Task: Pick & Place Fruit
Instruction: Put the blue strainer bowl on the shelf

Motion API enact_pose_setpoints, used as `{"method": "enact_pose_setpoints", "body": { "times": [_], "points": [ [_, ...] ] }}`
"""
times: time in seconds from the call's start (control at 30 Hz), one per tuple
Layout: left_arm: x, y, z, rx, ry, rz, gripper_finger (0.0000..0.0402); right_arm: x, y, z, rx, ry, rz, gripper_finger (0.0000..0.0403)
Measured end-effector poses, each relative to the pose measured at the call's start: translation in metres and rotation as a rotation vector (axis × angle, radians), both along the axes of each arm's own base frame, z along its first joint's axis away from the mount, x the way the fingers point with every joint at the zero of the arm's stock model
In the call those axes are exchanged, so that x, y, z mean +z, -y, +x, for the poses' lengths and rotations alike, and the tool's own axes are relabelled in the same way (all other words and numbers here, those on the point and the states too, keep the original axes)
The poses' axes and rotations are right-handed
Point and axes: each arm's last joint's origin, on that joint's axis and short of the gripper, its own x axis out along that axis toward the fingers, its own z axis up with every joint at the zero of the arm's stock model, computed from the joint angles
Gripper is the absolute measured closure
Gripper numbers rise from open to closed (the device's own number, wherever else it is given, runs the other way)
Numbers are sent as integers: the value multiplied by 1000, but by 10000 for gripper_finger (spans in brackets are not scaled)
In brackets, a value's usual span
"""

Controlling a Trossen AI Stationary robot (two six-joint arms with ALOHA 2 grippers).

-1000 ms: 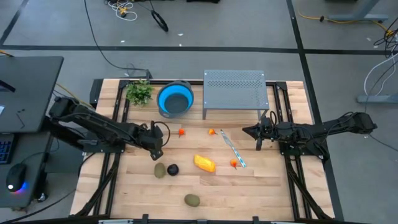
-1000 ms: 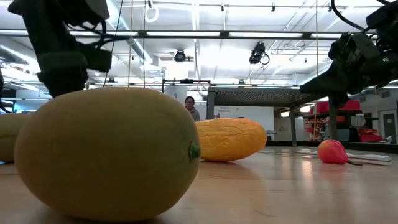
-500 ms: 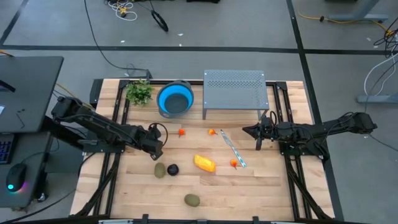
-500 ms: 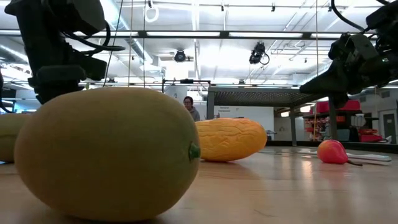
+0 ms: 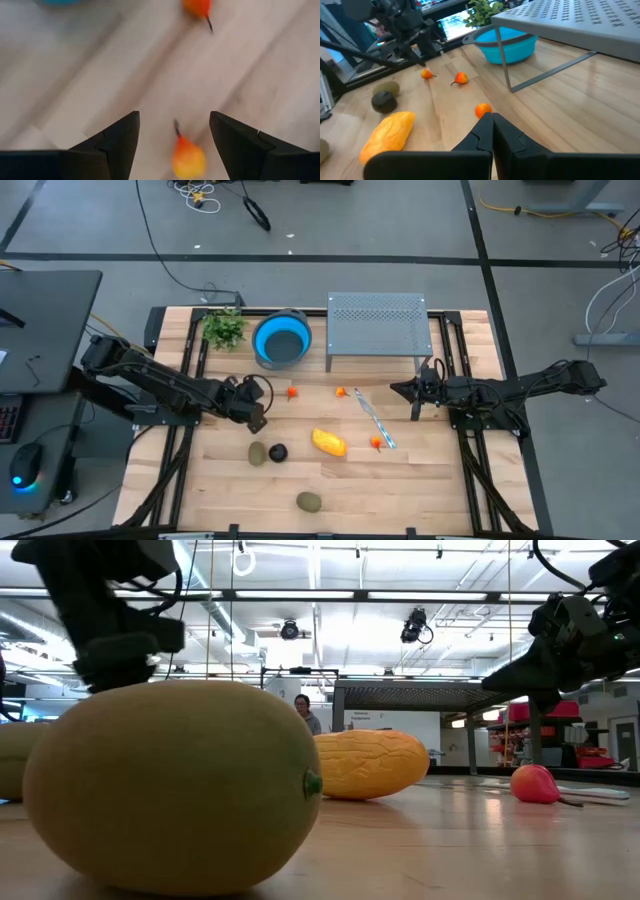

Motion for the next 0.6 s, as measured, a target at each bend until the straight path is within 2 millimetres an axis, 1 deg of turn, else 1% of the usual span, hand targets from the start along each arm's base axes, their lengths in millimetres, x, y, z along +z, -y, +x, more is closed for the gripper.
{"method": "enact_pose_setpoints", "body": {
  "times": [0.13, 0.3, 0.5, 0.6],
  "points": [
    [16, -8, 8, -22, 40, 72, 149, 0, 0, 0, -3, 0, 0, 400],
    [33, -15, 17, -86, 49, 169, 149, -1, 0, 0, -4, -4, -1, 400],
    [43, -28, 30, -157, 86, 316, 149, -1, 0, 0, -6, -3, 2, 400],
    [46, -39, 39, -147, 133, 355, 149, 0, 0, 0, -10, -3, 1, 400]
  ]
}}
